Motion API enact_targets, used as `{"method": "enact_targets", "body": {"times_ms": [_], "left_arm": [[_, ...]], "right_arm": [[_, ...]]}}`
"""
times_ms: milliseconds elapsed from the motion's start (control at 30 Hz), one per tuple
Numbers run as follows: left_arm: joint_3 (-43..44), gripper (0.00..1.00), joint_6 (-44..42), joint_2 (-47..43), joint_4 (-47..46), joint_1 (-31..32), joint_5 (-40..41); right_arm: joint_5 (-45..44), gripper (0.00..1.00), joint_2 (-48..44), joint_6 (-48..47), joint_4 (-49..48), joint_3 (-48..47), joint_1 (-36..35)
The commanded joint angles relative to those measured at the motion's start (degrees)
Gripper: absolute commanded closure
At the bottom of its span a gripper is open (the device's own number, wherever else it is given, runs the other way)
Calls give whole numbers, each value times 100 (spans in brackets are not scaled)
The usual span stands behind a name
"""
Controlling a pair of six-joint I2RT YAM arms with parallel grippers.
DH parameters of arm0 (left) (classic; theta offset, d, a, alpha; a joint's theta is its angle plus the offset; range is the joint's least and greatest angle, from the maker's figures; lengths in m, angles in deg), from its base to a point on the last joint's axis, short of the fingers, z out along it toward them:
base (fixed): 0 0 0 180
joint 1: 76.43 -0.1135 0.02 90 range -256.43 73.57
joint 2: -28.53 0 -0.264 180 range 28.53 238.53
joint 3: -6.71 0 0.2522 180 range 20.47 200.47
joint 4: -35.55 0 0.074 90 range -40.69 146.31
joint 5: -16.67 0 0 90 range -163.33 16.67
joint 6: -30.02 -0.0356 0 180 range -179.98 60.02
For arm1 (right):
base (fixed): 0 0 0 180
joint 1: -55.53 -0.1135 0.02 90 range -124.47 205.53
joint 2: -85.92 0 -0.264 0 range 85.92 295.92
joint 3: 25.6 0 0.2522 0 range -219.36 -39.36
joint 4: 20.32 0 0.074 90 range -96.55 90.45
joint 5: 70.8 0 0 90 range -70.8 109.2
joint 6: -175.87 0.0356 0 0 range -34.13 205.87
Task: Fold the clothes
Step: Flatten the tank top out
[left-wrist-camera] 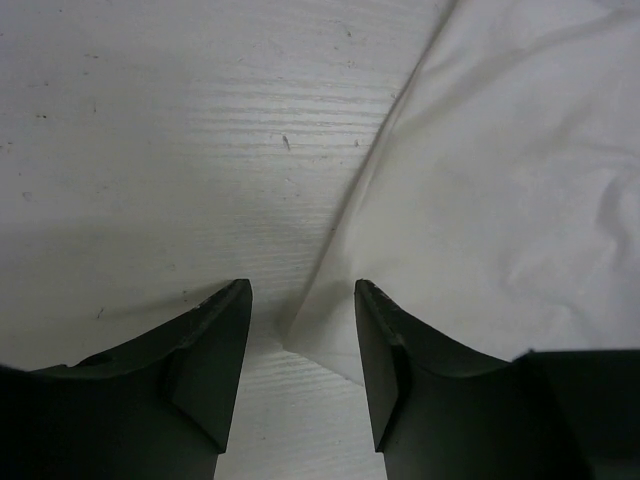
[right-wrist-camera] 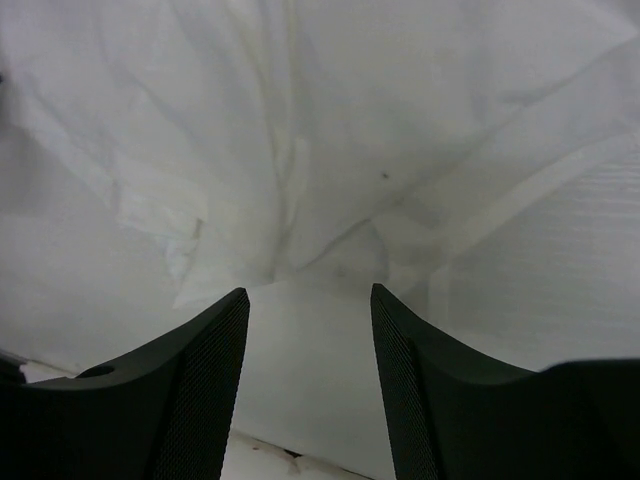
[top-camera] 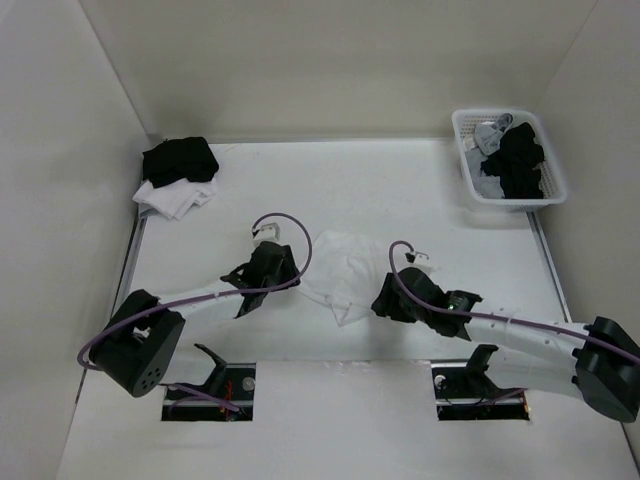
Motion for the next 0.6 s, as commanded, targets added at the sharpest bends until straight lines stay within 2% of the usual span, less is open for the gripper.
{"method": "enact_targets", "body": {"times_ms": [0,100,133,200,300,367,433,567], "left_arm": [[158,60,-104,140,-67,26,-100],[149,71,-43,175,-268,-27,-442],[140,77,-7,175,-339,-53,-582],[157,87,10,140,-409,-97,-706],[201,92,11,26,-436,-115,-812],[210,95,2,-44,-427,-106,-873],[105,98,19,-185,-427,-115,-874],[-88,100,133,-439,-471,-316,-882]], "right_arm": [[-235,45,298,178,-116,-63,138],[-226,47,720,134,-414,-177,340],[-261,50,904,125,-607,-256,480],[-287,63,1177,21,-1010,-327,734],[-401,77,1406,-146,-1450,-458,1016],[-507,79,1459,-252,-1522,-547,1088],[-569,90,1626,-541,-1593,-713,1193],[-779,95,1758,-1086,-1715,-1082,1368]]}}
